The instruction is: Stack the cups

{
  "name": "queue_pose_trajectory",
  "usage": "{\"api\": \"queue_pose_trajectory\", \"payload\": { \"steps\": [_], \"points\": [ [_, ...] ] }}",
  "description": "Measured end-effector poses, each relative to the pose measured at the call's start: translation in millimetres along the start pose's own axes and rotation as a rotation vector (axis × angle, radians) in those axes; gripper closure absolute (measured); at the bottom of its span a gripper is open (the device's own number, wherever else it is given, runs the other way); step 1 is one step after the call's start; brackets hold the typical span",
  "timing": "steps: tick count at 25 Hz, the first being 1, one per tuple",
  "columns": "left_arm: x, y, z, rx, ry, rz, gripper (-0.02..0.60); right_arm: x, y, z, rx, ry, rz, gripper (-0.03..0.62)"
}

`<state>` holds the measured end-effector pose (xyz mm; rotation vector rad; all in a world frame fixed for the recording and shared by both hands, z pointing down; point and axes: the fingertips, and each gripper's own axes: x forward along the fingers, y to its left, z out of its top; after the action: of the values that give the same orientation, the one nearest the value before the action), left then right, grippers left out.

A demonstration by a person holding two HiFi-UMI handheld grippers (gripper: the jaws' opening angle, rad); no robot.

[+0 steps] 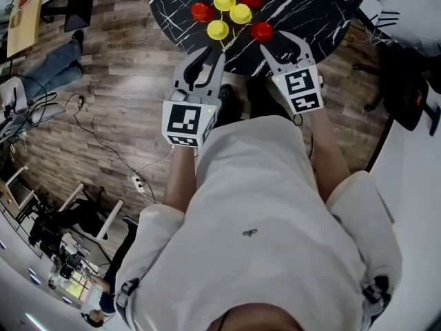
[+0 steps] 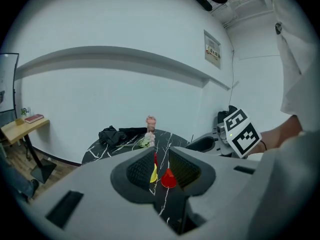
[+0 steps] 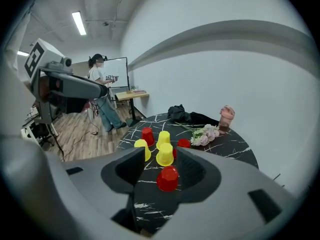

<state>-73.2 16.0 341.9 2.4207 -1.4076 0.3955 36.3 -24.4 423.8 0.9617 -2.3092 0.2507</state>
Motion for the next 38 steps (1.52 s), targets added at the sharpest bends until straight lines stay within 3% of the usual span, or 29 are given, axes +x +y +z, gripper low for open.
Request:
{"api": "queue_pose_trajectory", "payload": {
  "steps": [17, 28, 38],
  "points": [
    [31, -3, -8, -0.043, 0.055, 0.143, 0.505, 80, -22, -68, -0.099, 0.178, 0.159, 0.368],
    [34, 0, -16, -0.051, 0.087, 0.191, 0.505, 104, -19, -94, -0.162, 0.240, 0.187, 0.364],
    [38, 0, -15, -0.050, 0.096, 0.203, 0.505, 106, -20, -95, -0.164, 0.223, 0.195, 0.375]
  ]
}}
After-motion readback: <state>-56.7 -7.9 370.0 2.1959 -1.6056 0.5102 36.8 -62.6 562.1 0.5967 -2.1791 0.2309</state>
